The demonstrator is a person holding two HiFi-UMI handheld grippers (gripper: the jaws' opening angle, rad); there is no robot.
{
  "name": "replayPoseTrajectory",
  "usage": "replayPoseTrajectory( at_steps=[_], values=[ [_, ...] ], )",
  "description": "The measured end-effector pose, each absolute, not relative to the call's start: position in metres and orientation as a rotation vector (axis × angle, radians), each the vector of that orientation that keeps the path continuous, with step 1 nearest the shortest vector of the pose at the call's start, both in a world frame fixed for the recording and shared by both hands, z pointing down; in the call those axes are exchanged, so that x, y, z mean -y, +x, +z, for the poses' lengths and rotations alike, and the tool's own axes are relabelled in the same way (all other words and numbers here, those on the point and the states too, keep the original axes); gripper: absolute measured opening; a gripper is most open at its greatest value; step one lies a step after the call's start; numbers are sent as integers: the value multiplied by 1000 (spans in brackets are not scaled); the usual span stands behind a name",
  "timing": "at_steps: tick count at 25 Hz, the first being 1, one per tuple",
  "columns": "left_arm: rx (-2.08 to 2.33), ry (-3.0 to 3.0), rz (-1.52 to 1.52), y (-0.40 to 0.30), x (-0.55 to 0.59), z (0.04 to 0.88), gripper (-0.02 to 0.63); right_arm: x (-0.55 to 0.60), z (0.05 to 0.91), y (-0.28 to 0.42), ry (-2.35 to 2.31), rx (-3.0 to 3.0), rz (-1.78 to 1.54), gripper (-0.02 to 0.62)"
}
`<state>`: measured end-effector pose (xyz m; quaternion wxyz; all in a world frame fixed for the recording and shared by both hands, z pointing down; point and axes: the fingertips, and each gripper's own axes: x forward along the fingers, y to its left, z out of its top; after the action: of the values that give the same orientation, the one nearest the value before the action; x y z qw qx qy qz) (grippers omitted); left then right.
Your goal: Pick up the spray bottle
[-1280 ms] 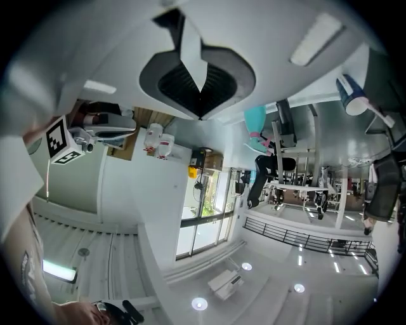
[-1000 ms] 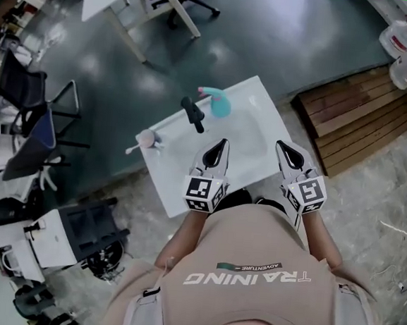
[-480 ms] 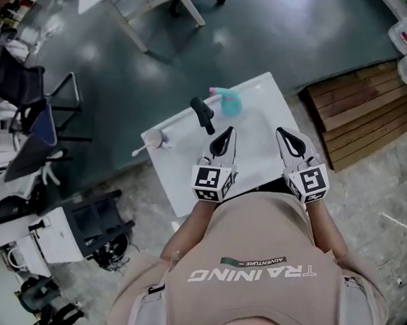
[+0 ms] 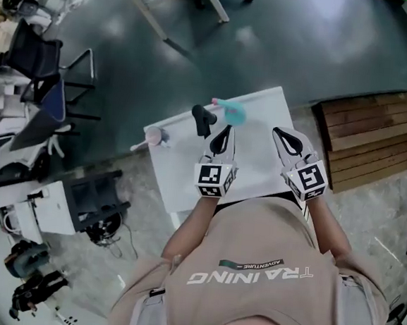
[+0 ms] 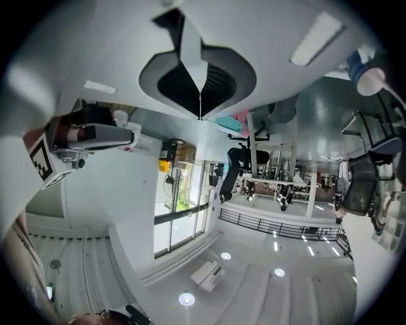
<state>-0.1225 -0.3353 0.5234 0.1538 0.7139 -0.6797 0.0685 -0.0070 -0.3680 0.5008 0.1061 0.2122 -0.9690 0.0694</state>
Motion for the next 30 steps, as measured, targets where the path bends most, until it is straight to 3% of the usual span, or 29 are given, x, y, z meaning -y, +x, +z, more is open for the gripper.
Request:
replayPoseTrajectory(
  at_steps=[7, 13, 30],
  values=[
    [2033, 1931, 222, -136, 353, 548, 45, 385, 511, -10, 495, 2876, 216, 2],
    [2048, 1896, 278, -143, 366, 565, 150, 387, 522, -6, 452, 2865, 245, 2],
    [2081, 1800, 361, -158, 392, 593, 183, 385, 536, 8, 382, 2824, 275, 2]
  ],
)
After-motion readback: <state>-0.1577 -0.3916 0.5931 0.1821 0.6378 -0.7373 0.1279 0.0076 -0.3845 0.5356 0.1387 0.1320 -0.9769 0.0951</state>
